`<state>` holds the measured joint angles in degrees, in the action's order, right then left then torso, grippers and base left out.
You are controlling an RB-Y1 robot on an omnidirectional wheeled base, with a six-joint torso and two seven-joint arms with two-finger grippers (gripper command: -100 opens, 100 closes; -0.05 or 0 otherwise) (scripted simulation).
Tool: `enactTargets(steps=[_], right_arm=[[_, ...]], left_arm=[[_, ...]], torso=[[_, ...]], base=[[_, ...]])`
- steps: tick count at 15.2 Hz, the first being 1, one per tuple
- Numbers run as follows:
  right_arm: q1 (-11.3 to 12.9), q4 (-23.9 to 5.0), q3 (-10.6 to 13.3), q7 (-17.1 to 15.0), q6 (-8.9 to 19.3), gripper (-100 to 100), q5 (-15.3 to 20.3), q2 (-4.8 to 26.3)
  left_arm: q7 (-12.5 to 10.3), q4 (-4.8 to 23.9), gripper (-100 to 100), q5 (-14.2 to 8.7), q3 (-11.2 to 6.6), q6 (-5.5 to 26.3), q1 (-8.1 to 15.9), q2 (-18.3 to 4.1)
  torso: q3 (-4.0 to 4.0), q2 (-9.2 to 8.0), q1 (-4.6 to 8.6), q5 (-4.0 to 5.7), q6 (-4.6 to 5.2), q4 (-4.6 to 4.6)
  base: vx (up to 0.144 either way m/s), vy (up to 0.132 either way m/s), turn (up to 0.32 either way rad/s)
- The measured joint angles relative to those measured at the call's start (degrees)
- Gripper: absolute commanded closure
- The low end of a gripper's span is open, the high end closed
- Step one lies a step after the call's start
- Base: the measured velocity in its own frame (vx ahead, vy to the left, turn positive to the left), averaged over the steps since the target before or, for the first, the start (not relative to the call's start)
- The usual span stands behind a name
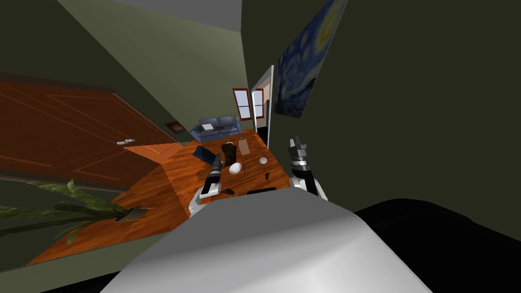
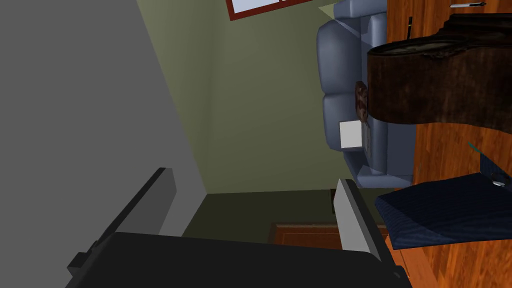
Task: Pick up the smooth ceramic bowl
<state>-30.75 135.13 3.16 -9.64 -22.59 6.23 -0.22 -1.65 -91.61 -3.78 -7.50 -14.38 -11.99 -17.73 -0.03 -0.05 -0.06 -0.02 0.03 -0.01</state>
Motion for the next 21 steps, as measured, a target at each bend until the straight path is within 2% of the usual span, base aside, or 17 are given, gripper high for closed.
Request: enactTargets(steps=[5,11,14,17,19,21], right_arm=[[0.0,0.0,0.0,0.0,0.0,0,0.0,0.0],[0.0,0.0,0.0,0.0,0.0,0,0.0,0.0],[0.0,0.0,0.0,0.0,0.0,0,0.0,0.0],[0.0,0.0,0.0,0.0,0.0,0,0.0,0.0],[0.0,0.0,0.0,0.0,0.0,0,0.0,0.0],[0.0,0.0,0.0,0.0,0.0,0,0.0,0.0]], left_arm=[[-2.1,6.7,-100,-0.8,-1.12,3.5,2.5,-1.3],[-4.1,14.9,-100,-1.5,-2.16,5.9,5.0,-2.1],[-5.0,18.4,-100,-1.7,-2.75,7.6,6.3,-2.2],[-6.4,21.7,-100,-2.4,-3.16,9.3,7.6,-3.2],[-6.6,23.3,-100,-2.4,-3.37,10.1,7.8,-3.1],[-7.2,25.8,-100,-2.6,-3.8,10.9,9.1,-3.2]], torso=[[0.0,-0.01,-0.05,-0.01,-0.02,0.0],[0.01,0.01,-0.03,-0.01,-0.01,0.0],[0.0,0.01,-0.03,-0.01,-0.01,0.0],[0.0,0.01,-0.03,0.0,-0.02,0.0],[0.02,0.05,-0.02,0.0,-0.04,0.01],[0.01,0.01,0.06,0.01,-0.01,0.0]], base=[[-0.02,0.017,-0.119],[-0.018,0.013,-0.125],[-0.018,0.015,-0.132],[-0.017,0.012,-0.109],[-0.011,0.002,-0.065],[-0.023,-0.012,-0.1]])
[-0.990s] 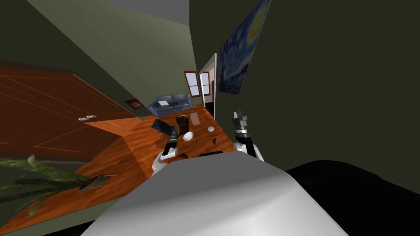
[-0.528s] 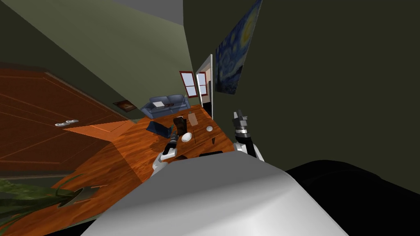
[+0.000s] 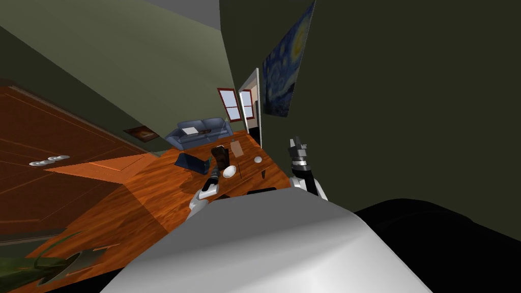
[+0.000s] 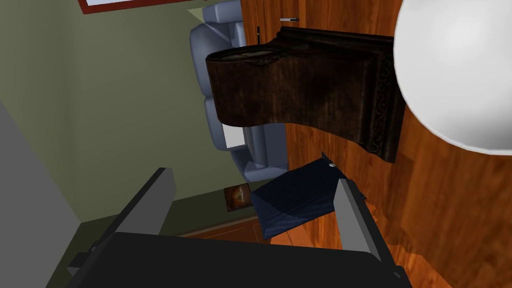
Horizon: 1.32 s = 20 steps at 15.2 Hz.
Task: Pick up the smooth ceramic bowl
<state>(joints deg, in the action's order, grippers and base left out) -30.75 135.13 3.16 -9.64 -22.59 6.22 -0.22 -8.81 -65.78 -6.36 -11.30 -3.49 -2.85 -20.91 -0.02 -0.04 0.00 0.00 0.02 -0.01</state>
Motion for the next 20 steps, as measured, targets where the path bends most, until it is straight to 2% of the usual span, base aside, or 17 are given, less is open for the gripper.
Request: enactTargets(steps=[2,10,15,17,19,20], right_arm=[[0.0,0.0,0.0,0.0,0.0,0,0.0,0.0],[0.0,0.0,0.0,0.0,0.0,0,0.0,0.0],[0.0,0.0,0.0,0.0,0.0,0,0.0,0.0],[0.0,0.0,0.0,0.0,0.0,0,0.0,0.0],[0.0,0.0,0.0,0.0,0.0,0,0.0,0.0],[0.0,0.0,0.0,0.0,0.0,0,0.0,0.0]], left_arm=[[-0.5,3.1,-100,-0.1,-0.36,0.5,1.2,0.0],[-3.0,11.1,-100,-1.1,-1.57,4.6,3.9,-0.8],[-4.7,18.9,-100,-1.7,-2.52,6.6,6.7,-1.0],[-5.4,20.5,-100,-2.0,-2.77,7.7,7.1,-1.2],[-6.2,24.5,-100,-2.3,-3.13,8.5,9.1,-1.5],[-6.6,24.5,-100,-2.4,-3.43,9.7,8.8,-1.4]], torso=[[0.0,-0.01,0.0,0.0,0.0,0.0],[0.0,0.0,-0.01,0.0,0.0,0.0],[-0.01,-0.02,0.0,0.0,-0.01,0.0],[0.0,0.01,-0.05,0.0,-0.01,0.0],[0.01,0.03,-0.08,-0.01,0.01,0.0],[0.0,0.0,-0.06,-0.01,-0.02,0.0]], base=[[-0.025,-0.011,-0.124],[-0.015,-0.002,-0.087],[-0.022,-0.005,-0.123],[-0.014,0.008,-0.102],[-0.018,0.008,-0.134],[-0.005,0.012,-0.064]])
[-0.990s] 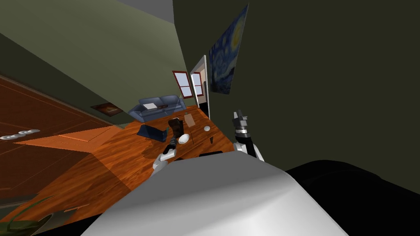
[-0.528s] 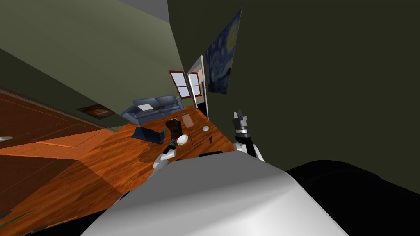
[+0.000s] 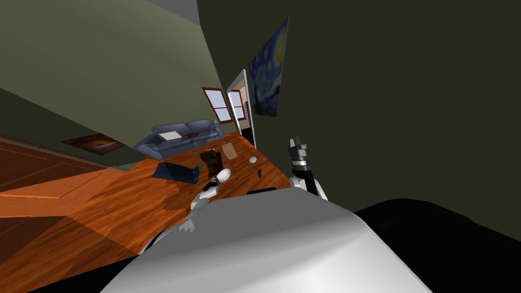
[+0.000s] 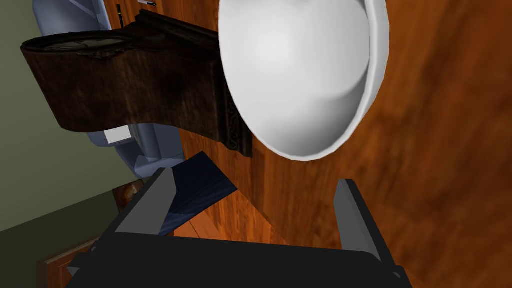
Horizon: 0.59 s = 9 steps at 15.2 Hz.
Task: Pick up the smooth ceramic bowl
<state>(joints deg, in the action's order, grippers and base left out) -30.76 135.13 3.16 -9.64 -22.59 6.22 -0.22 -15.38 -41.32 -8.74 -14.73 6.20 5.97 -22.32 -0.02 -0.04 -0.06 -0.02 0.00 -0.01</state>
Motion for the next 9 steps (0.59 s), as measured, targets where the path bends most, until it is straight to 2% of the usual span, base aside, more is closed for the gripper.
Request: enactTargets(steps=[1,4,7,9], right_arm=[[0.0,0.0,0.0,0.0,0.0,0,0.0,0.0],[0.0,0.0,0.0,0.0,0.0,0,0.0,0.0],[0.0,0.0,0.0,0.0,0.0,0,0.0,0.0],[0.0,0.0,0.0,0.0,0.0,0,0.0,0.0]], left_arm=[[-0.2,0.5,-100,-0.1,-0.14,0.7,0.0,0.0],[-0.9,4.6,-100,-0.5,-0.2,0.8,1.4,-0.2],[-1.7,6.8,-100,-0.9,-0.58,2.1,2.1,-0.3],[-2.3,8.4,-100,-0.4,-1.56,3.6,3.2,0.1]], torso=[[0.01,0.03,-0.02,0.0,-0.01,0.0],[0.02,0.04,0.0,0.0,0.0,0.0],[0.01,0.02,0.0,0.0,0.02,0.0],[0.02,0.06,-0.04,0.0,0.0,0.0]], base=[[0.007,0.018,-0.016],[-0.01,0.003,-0.1],[-0.016,0.007,-0.155],[0.008,0.03,-0.078]])
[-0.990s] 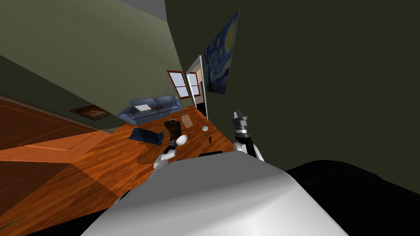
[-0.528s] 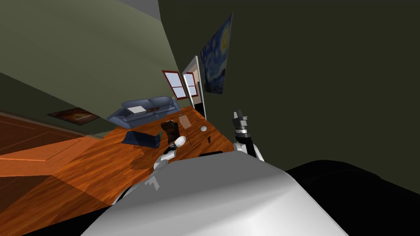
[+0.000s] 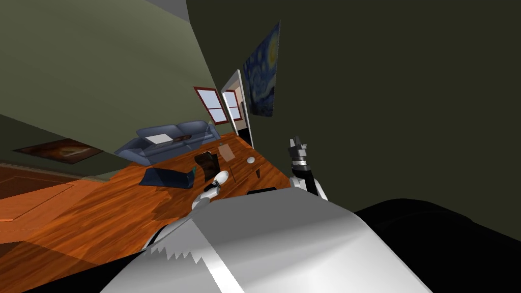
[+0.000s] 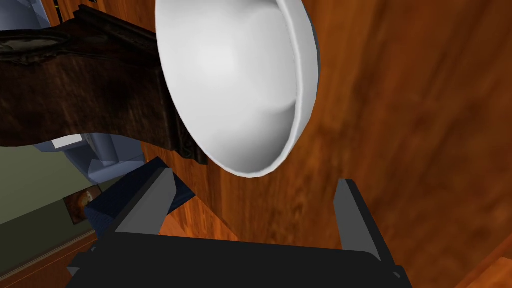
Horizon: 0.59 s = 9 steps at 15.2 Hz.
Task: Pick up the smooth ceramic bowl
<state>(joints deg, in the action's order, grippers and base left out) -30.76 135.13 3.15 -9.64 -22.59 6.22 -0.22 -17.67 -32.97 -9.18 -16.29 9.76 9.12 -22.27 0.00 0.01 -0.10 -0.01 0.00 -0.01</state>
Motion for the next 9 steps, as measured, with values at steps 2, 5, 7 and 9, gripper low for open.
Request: enactTargets(steps=[2,5,7,9], right_arm=[[0.0,0.0,0.0,0.0,0.0,0,0.0,0.0],[0.0,0.0,0.0,0.0,0.0,0,0.0,0.0],[0.0,0.0,0.0,0.0,0.0,0,0.0,0.0],[0.0,0.0,0.0,0.0,0.0,0,0.0,0.0]], left_arm=[[-0.5,1.9,-100,0.3,-0.54,0.6,0.8,0.1],[-1.1,2.9,-100,-0.1,-0.57,1.9,1.0,0.0],[-1.2,4.7,-100,-0.3,-0.56,1.5,1.7,-0.1],[-1.7,7.1,-100,-0.5,-0.8,1.9,2.8,-0.2]], torso=[[0.04,0.07,-0.09,-0.02,0.0,0.01],[0.04,0.07,-0.07,-0.02,-0.01,0.02],[0.06,0.11,-0.11,-0.03,0.0,0.02],[0.1,0.17,-0.15,-0.04,0.04,0.03]], base=[[0.009,0.039,-0.107],[0.013,0.031,-0.058],[0.026,0.047,-0.124],[0.037,0.053,-0.216]])
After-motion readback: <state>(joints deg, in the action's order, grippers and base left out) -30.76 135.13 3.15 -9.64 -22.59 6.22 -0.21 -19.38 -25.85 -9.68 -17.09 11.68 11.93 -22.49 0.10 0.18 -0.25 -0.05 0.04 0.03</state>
